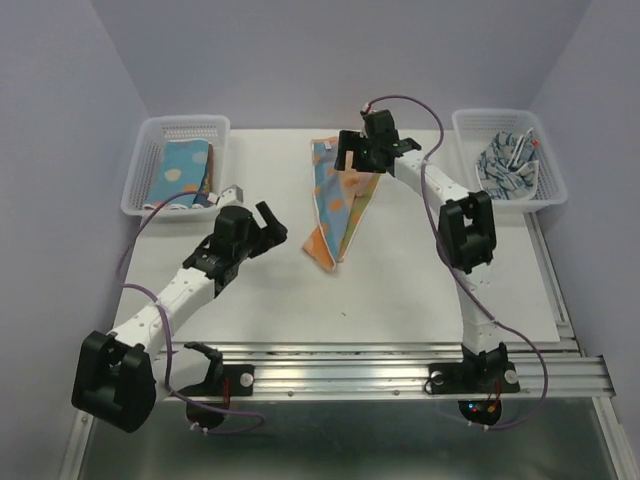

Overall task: Fold and stack the towels
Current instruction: Move the towel to the center of the board, then flatten out the crumpled towel

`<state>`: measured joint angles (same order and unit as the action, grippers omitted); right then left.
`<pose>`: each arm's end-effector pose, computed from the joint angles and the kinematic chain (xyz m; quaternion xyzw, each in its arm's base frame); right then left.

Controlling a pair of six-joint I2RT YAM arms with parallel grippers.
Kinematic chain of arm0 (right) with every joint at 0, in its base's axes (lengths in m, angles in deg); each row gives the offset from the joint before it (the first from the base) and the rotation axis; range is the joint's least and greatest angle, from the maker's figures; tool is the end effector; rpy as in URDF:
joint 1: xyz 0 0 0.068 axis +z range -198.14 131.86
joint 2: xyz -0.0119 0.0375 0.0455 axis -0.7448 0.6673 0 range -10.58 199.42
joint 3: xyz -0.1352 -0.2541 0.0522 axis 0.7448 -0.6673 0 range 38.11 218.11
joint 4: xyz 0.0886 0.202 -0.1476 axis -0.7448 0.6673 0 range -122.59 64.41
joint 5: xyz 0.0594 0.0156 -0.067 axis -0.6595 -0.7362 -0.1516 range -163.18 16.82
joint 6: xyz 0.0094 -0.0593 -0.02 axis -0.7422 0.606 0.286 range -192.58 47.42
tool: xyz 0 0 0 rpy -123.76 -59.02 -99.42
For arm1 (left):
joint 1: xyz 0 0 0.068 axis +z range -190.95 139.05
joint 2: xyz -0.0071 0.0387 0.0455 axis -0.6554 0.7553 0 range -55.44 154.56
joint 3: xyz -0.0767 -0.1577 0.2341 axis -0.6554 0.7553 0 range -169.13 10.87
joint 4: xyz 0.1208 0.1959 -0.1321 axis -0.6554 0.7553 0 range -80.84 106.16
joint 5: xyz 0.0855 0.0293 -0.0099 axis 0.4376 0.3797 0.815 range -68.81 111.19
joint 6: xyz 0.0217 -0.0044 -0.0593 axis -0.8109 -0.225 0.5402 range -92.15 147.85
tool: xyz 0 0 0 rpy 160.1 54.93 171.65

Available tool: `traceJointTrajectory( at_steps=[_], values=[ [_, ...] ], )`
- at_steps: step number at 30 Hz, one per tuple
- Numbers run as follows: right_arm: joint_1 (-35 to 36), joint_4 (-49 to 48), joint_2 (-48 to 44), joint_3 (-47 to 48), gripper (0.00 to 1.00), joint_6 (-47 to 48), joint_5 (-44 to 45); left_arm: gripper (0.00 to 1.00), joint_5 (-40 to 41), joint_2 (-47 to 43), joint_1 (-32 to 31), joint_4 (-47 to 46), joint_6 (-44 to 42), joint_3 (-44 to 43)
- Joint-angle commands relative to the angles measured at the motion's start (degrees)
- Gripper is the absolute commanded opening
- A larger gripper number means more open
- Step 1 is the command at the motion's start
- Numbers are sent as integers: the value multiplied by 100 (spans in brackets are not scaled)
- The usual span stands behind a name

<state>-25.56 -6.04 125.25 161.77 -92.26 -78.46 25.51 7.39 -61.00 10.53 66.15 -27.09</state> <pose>0.5299 0.2251 0.2411 -0.0427 0.8998 0.1946 0.3882 0.2374 -0.0828 0.2619 -0.1542 0.8347 -0.2294 0.4764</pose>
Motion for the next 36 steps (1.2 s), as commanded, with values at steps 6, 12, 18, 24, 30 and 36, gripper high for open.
traceJointTrajectory(
  at_steps=[6,12,18,24,30,36],
  values=[
    [132,-1195,-4360,-4645,100,-1168,1626,99,340,255,-2104,-190,212,25],
    [132,-1424,-6602,-7459,100,-1942,1846,99,1078,879,-3153,91,265,-466],
    [132,-1538,-8306,-8821,100,-2373,1706,99,1632,2126,-3356,662,449,-1169],
    [140,-1336,-8758,-9008,100,-2295,1740,91,1906,3040,-3365,1041,459,-1811],
    [132,-1345,-8495,-9043,100,-2163,1618,70,1977,3516,-3365,1226,362,-2242],
    [140,-1512,-8056,-9061,100,-1979,1197,17,2187,3456,-3365,1392,397,-2348]
  ],
)
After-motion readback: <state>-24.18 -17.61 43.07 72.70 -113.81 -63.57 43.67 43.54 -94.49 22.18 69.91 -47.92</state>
